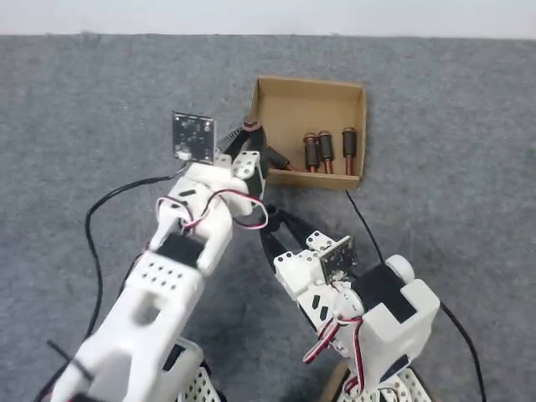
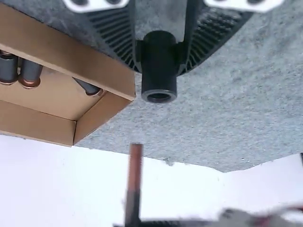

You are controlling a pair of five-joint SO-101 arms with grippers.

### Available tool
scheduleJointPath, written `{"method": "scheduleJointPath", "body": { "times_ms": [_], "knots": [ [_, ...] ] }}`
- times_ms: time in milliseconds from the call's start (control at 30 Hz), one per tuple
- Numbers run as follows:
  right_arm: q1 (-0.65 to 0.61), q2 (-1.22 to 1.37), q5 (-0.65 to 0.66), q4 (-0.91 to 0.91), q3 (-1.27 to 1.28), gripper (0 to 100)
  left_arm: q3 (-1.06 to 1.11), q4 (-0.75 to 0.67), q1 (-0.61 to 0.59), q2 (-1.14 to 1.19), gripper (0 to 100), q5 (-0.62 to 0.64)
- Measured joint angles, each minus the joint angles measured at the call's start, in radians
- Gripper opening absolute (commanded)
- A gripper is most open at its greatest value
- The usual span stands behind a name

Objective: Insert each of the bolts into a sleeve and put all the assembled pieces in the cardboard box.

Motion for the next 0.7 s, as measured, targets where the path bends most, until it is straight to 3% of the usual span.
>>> {"method": "scheduleJointPath", "body": {
  "times_ms": [167,700],
  "knots": [
    [0.000,0.000,0.000,0.000,0.000,0.6,0.034,0.107,0.006,-0.132,1,0.000],
    [0.000,0.000,0.000,-0.011,0.000,0.6,0.109,0.110,0.089,-0.163,1,-0.002]
  ]
}}
